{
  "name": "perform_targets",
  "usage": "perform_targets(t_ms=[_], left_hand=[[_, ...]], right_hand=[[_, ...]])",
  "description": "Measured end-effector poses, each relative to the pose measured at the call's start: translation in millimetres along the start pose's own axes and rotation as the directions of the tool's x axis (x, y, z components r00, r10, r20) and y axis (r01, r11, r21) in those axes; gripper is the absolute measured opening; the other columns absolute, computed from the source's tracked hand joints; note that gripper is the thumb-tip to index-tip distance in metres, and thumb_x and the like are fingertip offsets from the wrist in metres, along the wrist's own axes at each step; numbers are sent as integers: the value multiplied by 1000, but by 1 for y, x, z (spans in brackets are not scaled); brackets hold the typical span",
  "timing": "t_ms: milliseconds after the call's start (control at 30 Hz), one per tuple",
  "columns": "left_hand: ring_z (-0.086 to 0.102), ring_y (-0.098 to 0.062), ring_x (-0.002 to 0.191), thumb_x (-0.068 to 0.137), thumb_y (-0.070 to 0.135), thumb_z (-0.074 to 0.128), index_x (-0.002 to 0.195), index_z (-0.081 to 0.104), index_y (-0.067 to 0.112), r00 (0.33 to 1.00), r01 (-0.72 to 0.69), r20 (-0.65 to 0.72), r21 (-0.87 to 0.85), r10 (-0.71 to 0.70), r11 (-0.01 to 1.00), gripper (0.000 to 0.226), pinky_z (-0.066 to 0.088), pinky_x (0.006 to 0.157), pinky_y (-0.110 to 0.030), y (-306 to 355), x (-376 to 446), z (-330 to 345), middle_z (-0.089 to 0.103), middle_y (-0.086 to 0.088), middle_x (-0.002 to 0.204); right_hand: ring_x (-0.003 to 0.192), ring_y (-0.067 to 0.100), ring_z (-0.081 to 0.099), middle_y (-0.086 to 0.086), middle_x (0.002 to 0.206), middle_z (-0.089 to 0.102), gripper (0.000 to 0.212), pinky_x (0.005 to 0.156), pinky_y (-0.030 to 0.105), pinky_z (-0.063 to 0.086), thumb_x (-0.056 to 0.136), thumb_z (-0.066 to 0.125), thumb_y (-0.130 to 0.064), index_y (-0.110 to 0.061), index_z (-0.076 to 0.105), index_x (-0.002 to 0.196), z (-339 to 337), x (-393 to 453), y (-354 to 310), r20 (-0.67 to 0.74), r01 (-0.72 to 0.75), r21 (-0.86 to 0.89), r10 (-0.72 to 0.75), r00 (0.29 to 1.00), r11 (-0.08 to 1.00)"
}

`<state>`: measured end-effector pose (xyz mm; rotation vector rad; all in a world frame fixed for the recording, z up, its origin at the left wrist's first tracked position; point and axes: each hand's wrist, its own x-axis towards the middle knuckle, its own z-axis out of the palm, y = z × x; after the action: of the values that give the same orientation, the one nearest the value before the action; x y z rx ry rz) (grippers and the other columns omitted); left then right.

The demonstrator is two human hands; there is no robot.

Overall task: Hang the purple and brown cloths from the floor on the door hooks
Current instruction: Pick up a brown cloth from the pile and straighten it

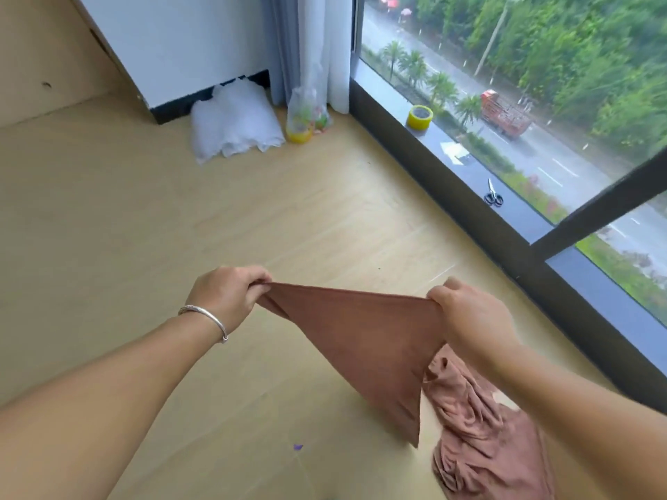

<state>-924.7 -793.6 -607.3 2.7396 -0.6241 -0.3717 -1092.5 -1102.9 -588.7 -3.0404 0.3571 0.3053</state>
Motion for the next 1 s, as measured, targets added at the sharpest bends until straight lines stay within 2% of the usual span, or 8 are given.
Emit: perform_targets(t_ms=[133,333,467,533,633,700,900,1000], left_hand=[[62,-19,75,87,33,64,86,68,37,990,44,-132,-27,-47,999,6,39,62,-27,-27,-5,-70,69,13,76],[58,-6,66,79,37,73,73,66,43,953,168,-239,-93,-185,981,11,36,57,-23,-64,-50,-127,63,24,65],[54,8,64,80,37,72,73,67,44,943,232,-223,-91,-246,969,10,33,55,-15,-74,-102,-122,60,30,62],[55,2,62,82,37,70,76,68,44,940,264,-208,-53,-270,963,9,33,54,-17,-75,-132,-105,61,27,63],[55,-6,60,85,38,67,79,69,43,926,329,-192,-21,-326,944,8,33,51,-21,-72,-181,-60,62,21,64],[58,-10,65,86,34,68,81,71,40,923,351,-161,-23,-350,936,8,36,55,-23,-67,-213,-18,65,20,72],[60,-11,83,88,31,64,88,69,32,933,355,66,-23,-353,934,5,42,65,-26,-40,-296,132,65,19,92],[59,-9,86,88,33,62,91,67,31,913,388,165,-63,-374,920,5,35,62,-24,-28,-336,202,65,19,93]], right_hand=[[77,18,57,-7,85,61,21,63,30,48,93,43,-22,-28,63,93,-54,34,-41,-61,39,20,-37,997,999],[69,19,55,-6,74,62,13,60,31,48,91,54,-28,-25,63,82,-94,55,-87,-142,172,74,-160,977,982],[62,18,52,-5,66,56,17,47,30,33,89,55,-16,-26,61,78,-82,47,-103,-139,270,71,-258,956,960],[65,19,53,-6,72,59,26,46,29,28,86,50,-6,-28,63,86,-63,37,-107,-129,308,63,-299,946,949],[76,25,57,-3,86,64,47,56,32,37,76,43,5,-28,63,104,-23,14,-107,-62,387,47,-384,921,921],[77,27,57,-2,88,64,55,56,31,33,72,40,6,-28,62,109,8,-3,-103,0,443,20,-443,897,897],[81,25,63,-4,93,69,47,62,29,27,74,45,2,-27,66,105,114,-72,-75,151,561,-64,-547,823,826],[87,23,64,-4,96,69,44,67,32,38,74,44,-2,-28,65,103,173,-113,-53,276,589,-52,-555,784,806]])
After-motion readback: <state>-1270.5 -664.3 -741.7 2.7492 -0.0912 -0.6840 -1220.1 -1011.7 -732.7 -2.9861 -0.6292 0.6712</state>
